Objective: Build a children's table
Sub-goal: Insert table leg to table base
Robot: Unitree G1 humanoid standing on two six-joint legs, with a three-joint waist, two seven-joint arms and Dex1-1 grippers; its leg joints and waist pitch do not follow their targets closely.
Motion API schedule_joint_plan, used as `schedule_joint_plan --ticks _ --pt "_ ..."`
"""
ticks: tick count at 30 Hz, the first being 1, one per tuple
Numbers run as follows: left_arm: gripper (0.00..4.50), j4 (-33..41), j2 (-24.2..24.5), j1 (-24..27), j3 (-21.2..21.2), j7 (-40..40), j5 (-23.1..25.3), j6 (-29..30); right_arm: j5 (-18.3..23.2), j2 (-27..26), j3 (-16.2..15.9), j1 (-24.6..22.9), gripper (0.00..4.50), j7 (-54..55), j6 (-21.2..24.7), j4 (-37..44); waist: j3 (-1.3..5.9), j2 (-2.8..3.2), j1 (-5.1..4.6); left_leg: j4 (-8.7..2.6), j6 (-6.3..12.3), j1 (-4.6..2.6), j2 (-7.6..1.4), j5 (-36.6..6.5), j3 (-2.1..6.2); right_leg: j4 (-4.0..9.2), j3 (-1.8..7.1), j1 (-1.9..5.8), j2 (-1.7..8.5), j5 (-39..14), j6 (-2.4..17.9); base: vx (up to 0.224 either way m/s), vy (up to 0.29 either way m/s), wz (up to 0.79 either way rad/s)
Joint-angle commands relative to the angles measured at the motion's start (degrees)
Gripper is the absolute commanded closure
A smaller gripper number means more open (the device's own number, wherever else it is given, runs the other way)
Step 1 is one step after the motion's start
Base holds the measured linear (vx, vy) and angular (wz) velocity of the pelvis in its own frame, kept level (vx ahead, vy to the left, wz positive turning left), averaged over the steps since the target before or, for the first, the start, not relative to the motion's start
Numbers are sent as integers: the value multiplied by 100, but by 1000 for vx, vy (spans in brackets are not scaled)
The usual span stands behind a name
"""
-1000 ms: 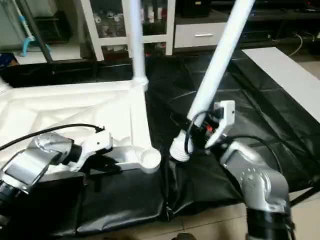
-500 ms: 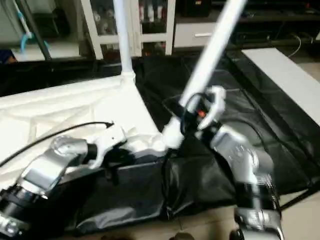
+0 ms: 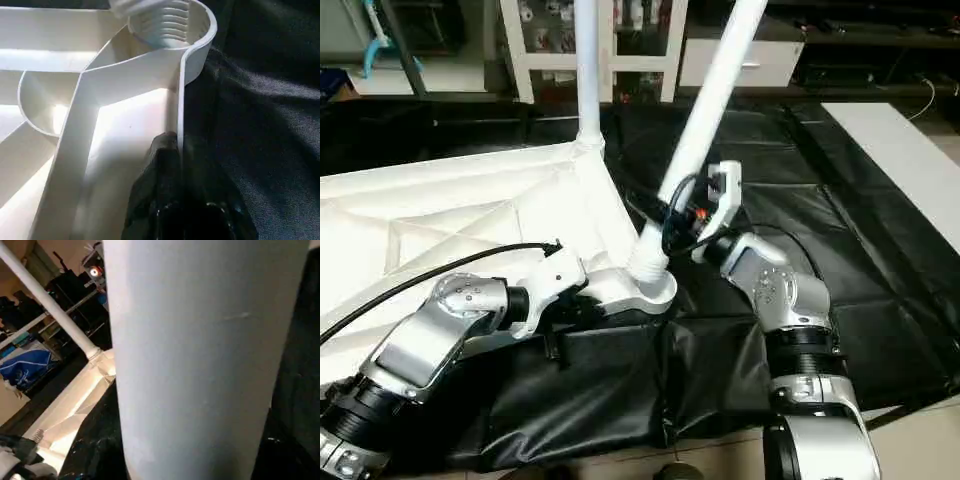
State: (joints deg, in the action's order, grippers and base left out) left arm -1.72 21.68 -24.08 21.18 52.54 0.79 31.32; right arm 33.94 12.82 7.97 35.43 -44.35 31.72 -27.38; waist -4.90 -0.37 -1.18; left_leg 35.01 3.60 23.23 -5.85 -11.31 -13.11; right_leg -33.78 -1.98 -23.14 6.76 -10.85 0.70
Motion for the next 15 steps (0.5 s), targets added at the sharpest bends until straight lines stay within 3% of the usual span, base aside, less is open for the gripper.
schedule_joint_plan --ticks 1,5,7,11,15 --pt "450 -146 -26 93 22 -10 -76 -46 -50 66 107 -35 265 -37 -94 -33 238 -47 -5 -644 -459 -263 -705 -2094 417 405 258 15 329 -1659 1057 0 0 0" --pt "450 -112 -8 94 63 13 -57 -80 -34 96 130 -96 265 -60 -91 -59 219 -54 -10 -666 -514 -275 -720 -2212 432 425 256 -3 318 -1901 992 0 0 0" --pt "450 -114 -12 83 93 7 -54 -92 -50 124 120 -121 265 -131 -99 -77 226 -45 -6 -685 -529 -296 -724 -2136 418 423 247 -3 307 -1734 1005 0 0 0" --pt "450 -124 -14 62 134 18 -36 -169 -32 157 144 -154 265 -178 -82 -90 218 -51 -16 -706 -497 -270 -728 -2030 411 415 241 22 306 -1561 1067 0 0 0" --pt "450 -94 -8 82 150 23 -19 -196 -17 145 170 -229 265 -230 -78 -108 190 -70 -11 -716 -515 -277 -738 -2165 416 442 254 -2 325 -1818 1026 0 0 0"
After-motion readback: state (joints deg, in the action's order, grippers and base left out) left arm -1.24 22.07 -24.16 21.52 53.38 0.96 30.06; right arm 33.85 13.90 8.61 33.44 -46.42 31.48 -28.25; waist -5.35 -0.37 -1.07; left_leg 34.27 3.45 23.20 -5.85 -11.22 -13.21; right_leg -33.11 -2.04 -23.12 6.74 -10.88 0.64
